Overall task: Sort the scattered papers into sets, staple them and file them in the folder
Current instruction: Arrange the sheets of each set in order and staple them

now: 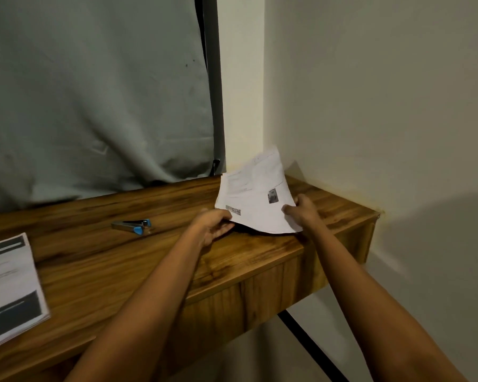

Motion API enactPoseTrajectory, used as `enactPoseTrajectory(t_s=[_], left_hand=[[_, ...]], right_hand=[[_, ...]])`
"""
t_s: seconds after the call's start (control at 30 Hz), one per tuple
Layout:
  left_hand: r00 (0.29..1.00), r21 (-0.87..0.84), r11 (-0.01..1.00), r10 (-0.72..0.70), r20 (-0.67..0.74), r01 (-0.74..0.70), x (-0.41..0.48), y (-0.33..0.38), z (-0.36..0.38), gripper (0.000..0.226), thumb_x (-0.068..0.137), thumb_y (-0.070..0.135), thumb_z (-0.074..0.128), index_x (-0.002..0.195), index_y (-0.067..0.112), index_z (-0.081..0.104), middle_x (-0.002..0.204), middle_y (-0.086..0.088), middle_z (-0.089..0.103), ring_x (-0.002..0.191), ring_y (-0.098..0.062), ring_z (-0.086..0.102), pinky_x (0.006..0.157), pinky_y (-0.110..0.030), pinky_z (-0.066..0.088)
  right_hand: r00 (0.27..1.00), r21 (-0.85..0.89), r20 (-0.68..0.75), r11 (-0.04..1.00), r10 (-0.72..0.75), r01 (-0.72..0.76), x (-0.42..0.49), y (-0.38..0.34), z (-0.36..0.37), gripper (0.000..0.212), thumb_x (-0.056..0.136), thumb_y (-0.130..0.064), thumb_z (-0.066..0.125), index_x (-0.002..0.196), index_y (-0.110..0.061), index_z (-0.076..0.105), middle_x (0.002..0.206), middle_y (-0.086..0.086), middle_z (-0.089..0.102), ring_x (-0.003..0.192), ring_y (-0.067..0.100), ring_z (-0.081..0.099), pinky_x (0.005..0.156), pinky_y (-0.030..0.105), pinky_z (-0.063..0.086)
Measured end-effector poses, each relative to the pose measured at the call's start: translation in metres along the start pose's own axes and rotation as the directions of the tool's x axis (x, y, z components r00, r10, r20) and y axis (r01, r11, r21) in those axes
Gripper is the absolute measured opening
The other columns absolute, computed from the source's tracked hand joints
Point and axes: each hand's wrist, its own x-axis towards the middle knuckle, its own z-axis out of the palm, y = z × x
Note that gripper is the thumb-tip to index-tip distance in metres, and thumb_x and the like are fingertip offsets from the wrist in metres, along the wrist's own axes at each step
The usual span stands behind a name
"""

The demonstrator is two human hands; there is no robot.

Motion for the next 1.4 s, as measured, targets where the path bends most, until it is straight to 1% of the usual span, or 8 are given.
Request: enactPoseTrajectory(t_s=[0.2,0.33,0.47,0.63,0.83,1.0,1.17,1.4], left_hand=[[0.992,0.066,0.99,0.123,0.028,-0.124,-0.014,0.03,-0.076,0.015,0.091,0.031,0.063,0.094,0.017,0.066,0.073,0.007,0.071,0.074,-0.009,0.063,0.063,-0.025,0.05],[0.955,0.126,0.948,0.296,-0.009,-0.293,-0.02,0.056,-0.103,0.023,0.093,0.033,0.061,0.103,0.014,0.065,0.094,-0.001,0.073,0.077,-0.011,0.069,0.065,-0.027,0.055],[0.857,0.154,0.852,0.512,-0.053,-0.5,-0.02,0.082,-0.119,0.028,0.093,0.019,0.063,0.118,0.008,0.057,0.119,-0.012,0.066,0.102,-0.03,0.067,0.091,-0.053,0.052],[0.706,0.28,0.718,0.69,-0.159,-0.638,-0.028,0.093,-0.136,0.019,0.095,0.018,0.059,0.113,0.021,0.053,0.121,-0.005,0.063,0.108,-0.026,0.063,0.094,-0.049,0.051],[0.587,0.449,0.586,0.795,-0.155,-0.675,-0.042,0.071,-0.159,0.019,0.094,0.024,0.06,0.112,0.022,0.054,0.111,0.003,0.063,0.103,-0.019,0.062,0.087,-0.035,0.052],[0.644,0.333,0.658,0.747,-0.168,-0.676,-0.044,0.051,-0.174,0.047,0.083,0.048,0.067,0.117,0.018,0.056,0.116,0.0,0.066,0.105,-0.019,0.065,0.085,-0.038,0.055],[0.628,0.313,0.666,0.745,-0.225,-0.677,-0.043,0.043,-0.175,0.027,0.093,0.027,0.059,0.118,0.015,0.055,0.115,-0.005,0.065,0.106,-0.022,0.063,0.086,-0.038,0.054],[0.58,0.33,0.656,0.754,-0.308,-0.679,-0.041,0.039,-0.174,0.028,0.096,0.023,0.057,0.12,0.009,0.055,0.119,-0.007,0.063,0.104,-0.019,0.062,0.077,-0.021,0.052]], right_hand=[[0.996,0.362,0.052,0.931,-0.071,0.048,-0.025,-0.014,0.037,0.023,0.092,-0.011,0.061,0.09,-0.01,0.038,0.092,0.009,0.057,0.08,0.021,0.059,0.064,0.033,0.051],[0.981,0.446,0.113,0.89,-0.158,0.092,-0.037,-0.03,0.061,0.022,0.091,-0.014,0.062,0.098,-0.008,0.042,0.102,0.013,0.06,0.09,0.026,0.064,0.076,0.042,0.057],[0.969,0.483,0.092,0.861,-0.229,0.158,-0.044,-0.058,0.086,0.023,0.091,-0.012,0.062,0.1,-0.007,0.041,0.095,0.003,0.059,0.081,0.013,0.062,0.057,0.016,0.053],[0.944,0.52,0.206,0.846,-0.259,0.119,-0.041,-0.088,0.103,0.046,0.088,-0.009,0.065,0.128,-0.01,0.042,0.113,0.003,0.058,0.101,0.022,0.061,0.074,0.025,0.055],[0.93,0.589,0.243,0.804,-0.276,0.085,-0.043,-0.107,0.126,0.035,0.087,-0.003,0.065,0.121,-0.004,0.055,0.119,0.012,0.063,0.096,0.024,0.064,0.073,0.029,0.056],[0.931,0.579,0.144,0.792,-0.336,0.196,-0.06,-0.101,0.145,0.024,0.093,-0.016,0.059,0.116,-0.009,0.055,0.106,0.001,0.064,0.087,0.009,0.063,0.065,0.016,0.055],[0.946,0.484,0.211,0.867,-0.245,0.116,-0.071,-0.083,0.154,0.013,0.099,-0.027,0.048,0.108,-0.022,0.056,0.112,0.002,0.065,0.103,0.021,0.063,0.089,0.042,0.054],[0.919,0.071,0.317,0.972,-0.234,0.223,-0.074,-0.068,0.143,0.015,0.099,-0.016,0.049,0.095,-0.012,0.062,0.092,0.0,0.064,0.092,0.02,0.062,0.072,0.025,0.049]])
